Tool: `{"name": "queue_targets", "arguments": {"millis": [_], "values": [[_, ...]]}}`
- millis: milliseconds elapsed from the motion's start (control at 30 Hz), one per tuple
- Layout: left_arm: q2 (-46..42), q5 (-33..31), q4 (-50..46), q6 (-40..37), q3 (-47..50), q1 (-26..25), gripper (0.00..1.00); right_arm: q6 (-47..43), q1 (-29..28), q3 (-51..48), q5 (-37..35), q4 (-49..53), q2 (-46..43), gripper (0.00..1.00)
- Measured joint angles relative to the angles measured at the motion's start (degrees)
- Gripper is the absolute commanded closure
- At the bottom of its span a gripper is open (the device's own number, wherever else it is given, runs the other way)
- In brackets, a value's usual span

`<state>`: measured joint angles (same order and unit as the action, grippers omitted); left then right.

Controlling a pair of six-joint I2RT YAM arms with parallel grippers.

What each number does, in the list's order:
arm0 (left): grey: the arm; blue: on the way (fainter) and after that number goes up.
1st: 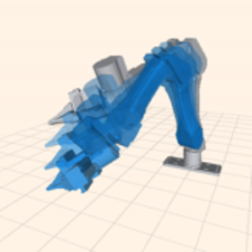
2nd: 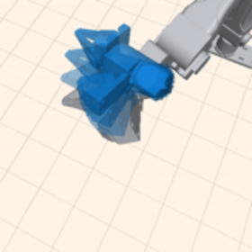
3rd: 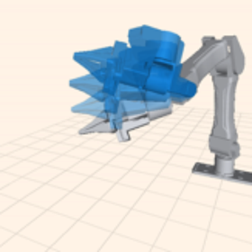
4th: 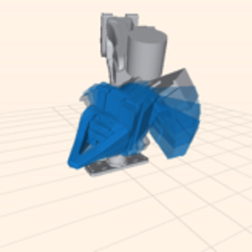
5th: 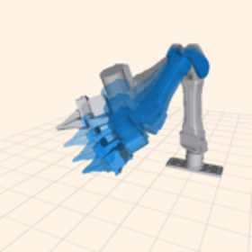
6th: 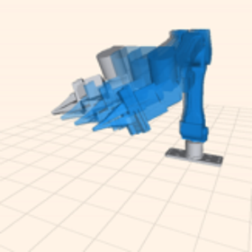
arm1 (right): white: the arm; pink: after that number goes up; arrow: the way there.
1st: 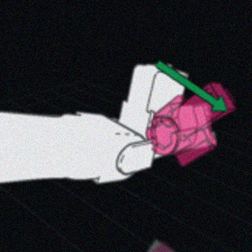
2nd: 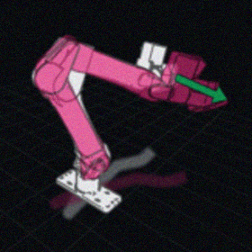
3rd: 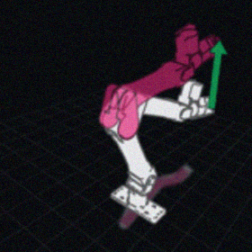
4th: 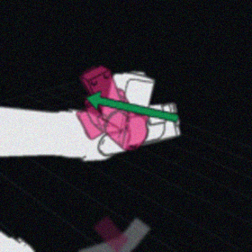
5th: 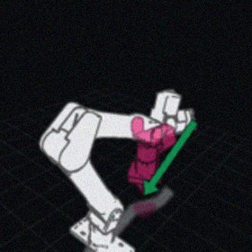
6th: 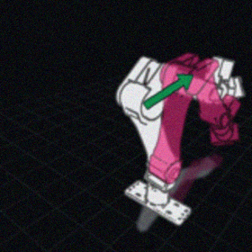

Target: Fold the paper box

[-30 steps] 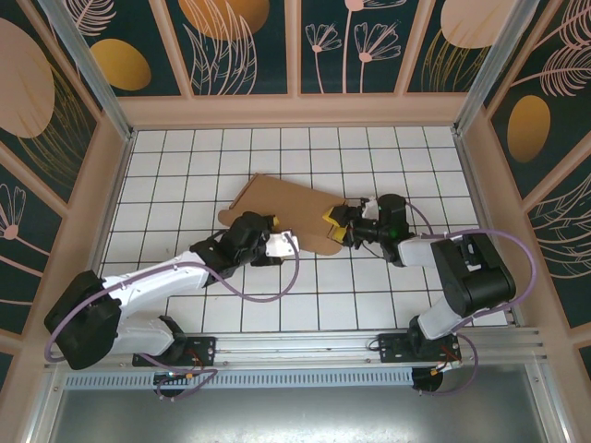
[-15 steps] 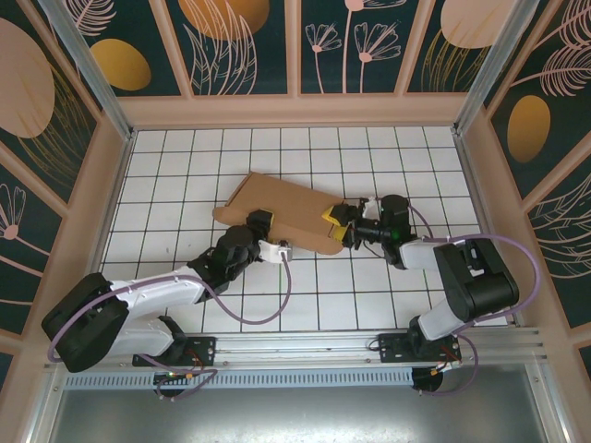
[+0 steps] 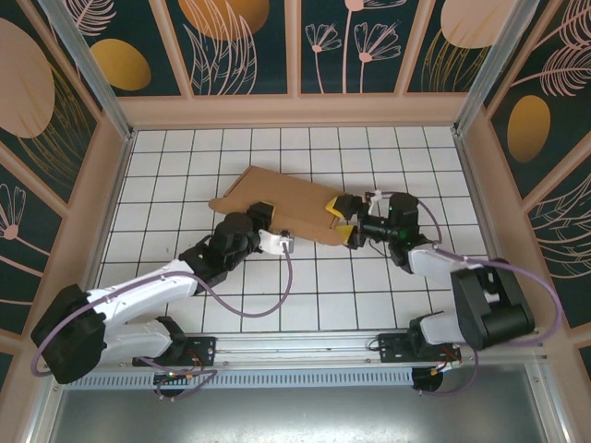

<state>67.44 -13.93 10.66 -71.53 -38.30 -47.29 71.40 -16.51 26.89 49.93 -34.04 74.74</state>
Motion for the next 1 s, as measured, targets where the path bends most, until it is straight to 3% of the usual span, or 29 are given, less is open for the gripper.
{"name": "queue_targets", "arguments": {"millis": [133, 200, 333, 467, 667, 1000], "values": [[-0.26, 0.83, -9.11, 1.92, -6.75, -0.92, 0.54, -5.01, 2.21, 0.0, -1.95, 5.84, -6.51, 0.06], [1.55, 1.03, -22.18, 7.02, -13.29, -1.57, 0.53, -9.79, 5.01, -0.04, -4.92, 14.53, -10.99, 0.11], [6.8, 2.38, -38.51, 18.03, -28.63, -3.26, 0.53, -15.85, 11.26, 0.2, -10.93, 22.82, -17.68, 0.22], [11.98, 4.11, -50.69, 27.08, -39.71, -4.48, 0.56, -19.76, 11.21, 1.81, -11.87, 24.85, -11.87, 0.31], [21.49, 8.66, -62.47, 33.9, -46.25, -4.48, 0.52, -22.99, 9.55, 3.1, -15.5, 27.93, -4.44, 0.32], [33.46, 16.15, -67.38, 35.87, -54.25, -3.54, 0.4, -24.72, 8.79, 5.64, -18.99, 27.93, 3.41, 0.32]]}}
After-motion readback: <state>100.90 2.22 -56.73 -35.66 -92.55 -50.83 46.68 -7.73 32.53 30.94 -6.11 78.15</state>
